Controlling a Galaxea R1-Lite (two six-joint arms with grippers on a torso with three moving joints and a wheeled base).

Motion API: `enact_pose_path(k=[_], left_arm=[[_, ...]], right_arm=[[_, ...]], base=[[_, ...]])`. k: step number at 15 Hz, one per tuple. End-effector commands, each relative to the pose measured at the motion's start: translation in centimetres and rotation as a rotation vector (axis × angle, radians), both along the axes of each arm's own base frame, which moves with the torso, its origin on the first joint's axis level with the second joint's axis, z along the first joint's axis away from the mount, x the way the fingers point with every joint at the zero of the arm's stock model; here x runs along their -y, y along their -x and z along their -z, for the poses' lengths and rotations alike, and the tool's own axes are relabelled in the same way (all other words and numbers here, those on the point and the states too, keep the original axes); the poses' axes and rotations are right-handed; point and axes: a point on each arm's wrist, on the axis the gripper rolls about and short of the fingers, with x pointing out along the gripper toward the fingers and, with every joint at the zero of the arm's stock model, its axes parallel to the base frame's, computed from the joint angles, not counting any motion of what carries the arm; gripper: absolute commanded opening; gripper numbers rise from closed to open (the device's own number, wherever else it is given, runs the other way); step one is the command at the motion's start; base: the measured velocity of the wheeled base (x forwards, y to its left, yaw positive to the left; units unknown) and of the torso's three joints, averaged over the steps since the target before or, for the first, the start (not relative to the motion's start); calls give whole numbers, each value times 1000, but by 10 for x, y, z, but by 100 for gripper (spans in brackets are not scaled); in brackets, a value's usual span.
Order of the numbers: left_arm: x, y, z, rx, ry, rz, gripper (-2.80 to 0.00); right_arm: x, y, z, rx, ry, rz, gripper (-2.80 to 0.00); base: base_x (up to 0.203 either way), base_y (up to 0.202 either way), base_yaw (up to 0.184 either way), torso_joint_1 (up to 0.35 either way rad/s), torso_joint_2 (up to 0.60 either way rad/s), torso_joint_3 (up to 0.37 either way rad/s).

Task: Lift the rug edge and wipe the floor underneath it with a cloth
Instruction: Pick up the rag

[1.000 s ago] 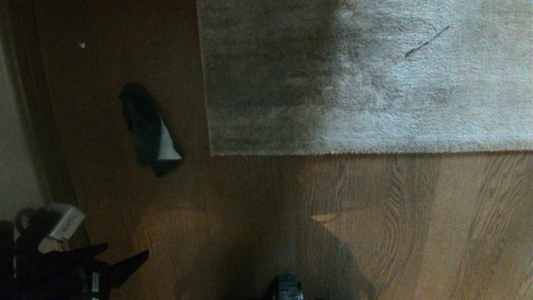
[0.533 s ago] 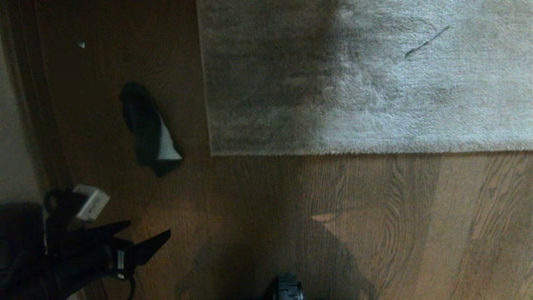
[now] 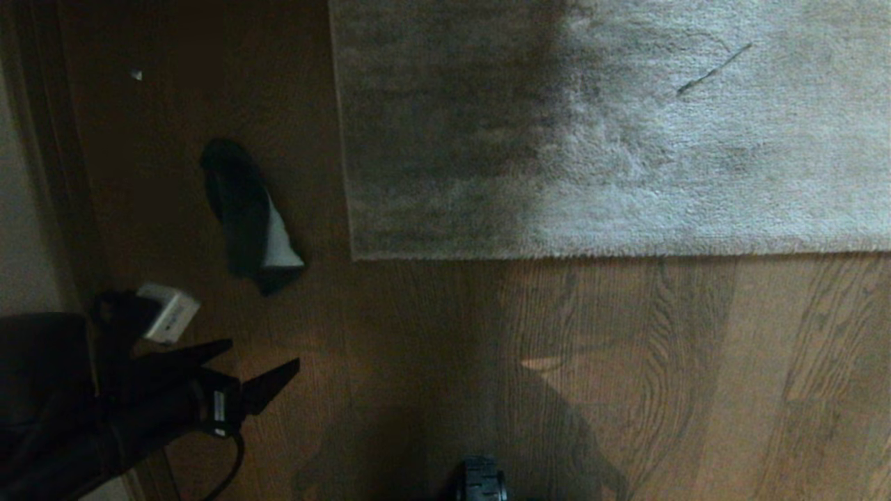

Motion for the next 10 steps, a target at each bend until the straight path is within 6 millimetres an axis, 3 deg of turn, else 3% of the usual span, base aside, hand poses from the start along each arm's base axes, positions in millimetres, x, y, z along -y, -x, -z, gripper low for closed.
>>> enact_pose_path(k=[1,6,10], left_arm=[[6,-6,-3,12,0,20,0],[18,-13,10,-28,-27,37,0],[27,-36,18,36,-28,-6,0]], right_arm=[[0,0,0,1,0,0,-280],[0,0,0,1,0,0,-280],[0,0,0,1,0,0,-280]], base=[[0,0,0,0,0,0],[0,0,0,0,0,0],[0,0,0,0,0,0]])
